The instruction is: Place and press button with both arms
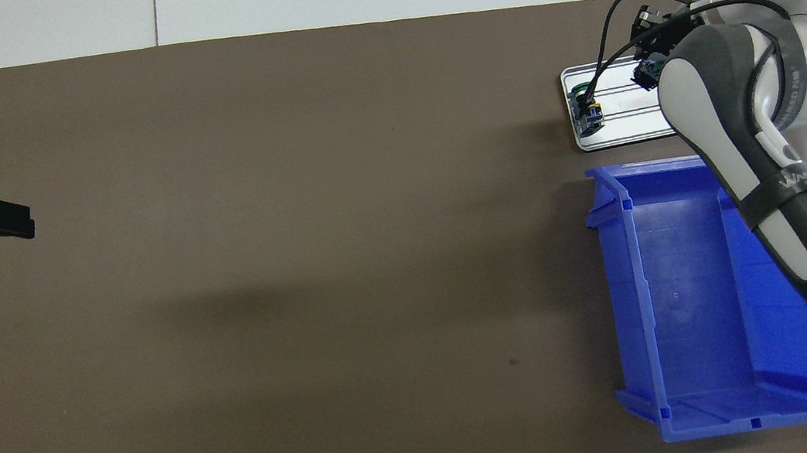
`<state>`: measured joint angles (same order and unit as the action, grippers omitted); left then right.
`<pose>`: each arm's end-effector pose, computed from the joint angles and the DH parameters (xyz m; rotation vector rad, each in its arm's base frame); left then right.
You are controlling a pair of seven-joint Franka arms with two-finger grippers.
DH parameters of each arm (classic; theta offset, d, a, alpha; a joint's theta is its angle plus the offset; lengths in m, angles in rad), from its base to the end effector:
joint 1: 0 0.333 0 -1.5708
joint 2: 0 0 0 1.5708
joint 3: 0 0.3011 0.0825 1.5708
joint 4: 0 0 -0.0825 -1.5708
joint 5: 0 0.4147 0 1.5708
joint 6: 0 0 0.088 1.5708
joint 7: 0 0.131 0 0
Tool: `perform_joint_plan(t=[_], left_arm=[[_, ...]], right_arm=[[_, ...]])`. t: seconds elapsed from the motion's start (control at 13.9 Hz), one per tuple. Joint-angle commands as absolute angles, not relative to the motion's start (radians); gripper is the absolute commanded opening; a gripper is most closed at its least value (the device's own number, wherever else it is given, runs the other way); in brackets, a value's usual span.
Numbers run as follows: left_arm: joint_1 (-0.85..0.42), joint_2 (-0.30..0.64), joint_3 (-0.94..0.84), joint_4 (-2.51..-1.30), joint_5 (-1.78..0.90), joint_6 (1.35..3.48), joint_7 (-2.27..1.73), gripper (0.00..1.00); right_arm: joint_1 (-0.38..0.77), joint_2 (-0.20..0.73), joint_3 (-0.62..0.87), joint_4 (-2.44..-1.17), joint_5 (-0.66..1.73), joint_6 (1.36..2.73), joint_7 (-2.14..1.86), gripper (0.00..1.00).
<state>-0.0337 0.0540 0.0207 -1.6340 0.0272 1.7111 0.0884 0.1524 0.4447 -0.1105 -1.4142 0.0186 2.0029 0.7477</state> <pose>0.6111 -0.0050 0.5338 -3.1082 0.1632 -0.0343 0.7295 0.0438 0.4152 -2.9166 1.0617 -0.2279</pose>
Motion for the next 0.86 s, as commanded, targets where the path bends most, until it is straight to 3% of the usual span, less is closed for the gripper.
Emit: perform_joint_plan(t=[0.0, 0.58, 0.79], left_arm=[[-0.028, 0.021, 0.017, -1.672, 0.035, 1.721, 0.097, 1.0], [-0.031, 0.021, 0.017, -1.672, 0.035, 1.726, 0.089, 1.0], [-0.038, 0.023, 0.017, -1.672, 0.035, 1.73, 0.097, 1.0]], right_arm=[[0.247, 0.425, -0.1, -1.424, 0.009, 1.95, 1.099, 0.0], [0.625, 0.448, -0.095, -1.466, -0.071, 2.034, 1.85, 0.0], [0.75, 0.593, -0.098, -1.399, -0.089, 2.089, 2.065, 0.0]])
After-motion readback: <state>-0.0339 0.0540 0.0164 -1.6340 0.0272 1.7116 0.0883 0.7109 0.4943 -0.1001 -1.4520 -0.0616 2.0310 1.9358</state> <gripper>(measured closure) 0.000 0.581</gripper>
